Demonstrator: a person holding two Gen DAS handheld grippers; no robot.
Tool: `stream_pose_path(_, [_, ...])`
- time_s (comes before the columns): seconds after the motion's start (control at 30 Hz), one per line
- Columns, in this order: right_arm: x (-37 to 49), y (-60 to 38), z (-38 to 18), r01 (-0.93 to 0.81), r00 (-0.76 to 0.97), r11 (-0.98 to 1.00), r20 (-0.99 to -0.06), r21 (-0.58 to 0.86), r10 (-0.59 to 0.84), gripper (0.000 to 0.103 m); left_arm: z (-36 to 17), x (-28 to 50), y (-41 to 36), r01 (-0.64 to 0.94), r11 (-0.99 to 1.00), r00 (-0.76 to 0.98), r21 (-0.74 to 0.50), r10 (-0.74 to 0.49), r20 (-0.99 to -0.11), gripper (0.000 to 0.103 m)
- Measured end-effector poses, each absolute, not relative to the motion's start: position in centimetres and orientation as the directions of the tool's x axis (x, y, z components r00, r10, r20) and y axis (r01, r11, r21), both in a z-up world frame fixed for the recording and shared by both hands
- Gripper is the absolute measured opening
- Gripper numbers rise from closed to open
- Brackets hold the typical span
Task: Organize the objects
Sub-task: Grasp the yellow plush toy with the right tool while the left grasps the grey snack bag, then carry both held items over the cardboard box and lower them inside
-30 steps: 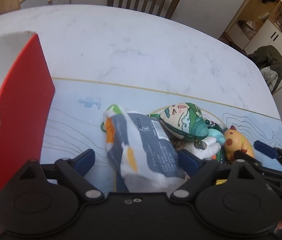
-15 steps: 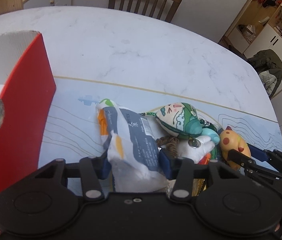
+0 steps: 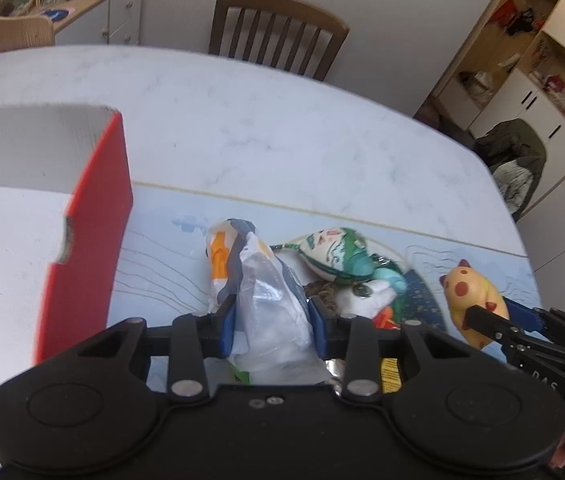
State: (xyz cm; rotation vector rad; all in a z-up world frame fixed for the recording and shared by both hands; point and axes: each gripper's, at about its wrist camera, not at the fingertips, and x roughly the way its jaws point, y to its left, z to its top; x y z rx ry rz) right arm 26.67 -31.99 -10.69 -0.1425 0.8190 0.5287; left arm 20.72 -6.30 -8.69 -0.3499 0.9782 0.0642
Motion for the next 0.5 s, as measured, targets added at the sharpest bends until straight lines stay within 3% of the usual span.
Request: stream_pose_path(0.5, [21.1, -25.2, -3.4, -0.591, 0.552, 0.798, -0.66, 0.122, 0.509, 0.04, -2.2, 16.0, -0.8, -0.149, 0.951, 0.634, -0.271, -0.119, -0.764, 0.035])
